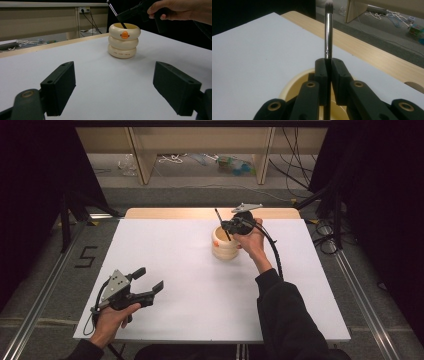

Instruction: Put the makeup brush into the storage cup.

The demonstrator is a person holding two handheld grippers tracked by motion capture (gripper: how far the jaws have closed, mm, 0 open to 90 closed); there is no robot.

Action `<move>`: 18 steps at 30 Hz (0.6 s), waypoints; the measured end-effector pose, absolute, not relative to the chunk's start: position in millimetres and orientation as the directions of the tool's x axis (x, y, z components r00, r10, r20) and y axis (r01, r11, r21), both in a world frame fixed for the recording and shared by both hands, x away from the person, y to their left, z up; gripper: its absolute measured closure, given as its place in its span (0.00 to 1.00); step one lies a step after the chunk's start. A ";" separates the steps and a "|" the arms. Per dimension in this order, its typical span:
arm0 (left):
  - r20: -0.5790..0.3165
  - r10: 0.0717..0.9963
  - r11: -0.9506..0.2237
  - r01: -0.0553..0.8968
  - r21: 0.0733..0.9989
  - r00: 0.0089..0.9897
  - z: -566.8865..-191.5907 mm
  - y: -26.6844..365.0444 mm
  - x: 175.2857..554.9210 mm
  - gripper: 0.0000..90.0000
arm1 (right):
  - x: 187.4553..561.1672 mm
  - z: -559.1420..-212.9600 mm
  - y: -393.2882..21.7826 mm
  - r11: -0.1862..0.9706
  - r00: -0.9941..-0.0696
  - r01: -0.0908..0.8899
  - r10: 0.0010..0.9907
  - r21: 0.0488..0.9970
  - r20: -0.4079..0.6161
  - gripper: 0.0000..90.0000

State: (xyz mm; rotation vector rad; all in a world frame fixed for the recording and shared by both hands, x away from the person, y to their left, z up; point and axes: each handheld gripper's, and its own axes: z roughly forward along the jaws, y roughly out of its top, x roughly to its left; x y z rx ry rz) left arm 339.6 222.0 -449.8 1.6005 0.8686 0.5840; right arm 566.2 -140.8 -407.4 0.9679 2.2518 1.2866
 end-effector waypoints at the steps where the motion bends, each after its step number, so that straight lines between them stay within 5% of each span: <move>1: -0.087 0.795 -0.060 0.220 0.974 0.600 -449.8 222.1 339.6 0.20 | 566.5 -408.5 -141.1 0.343 -0.694 0.379 0.720 0.859 0.018 0.93; 10: -0.086 0.796 -0.060 0.220 0.974 0.600 -449.7 222.0 339.5 0.20 | 564.1 -407.7 -144.2 0.316 -0.683 0.379 0.729 0.870 0.032 0.84; 18: -0.085 0.796 -0.061 0.219 0.974 0.599 -449.8 222.2 339.5 0.20 | 559.9 -400.2 -149.8 0.314 -0.666 0.380 0.745 0.870 0.021 0.65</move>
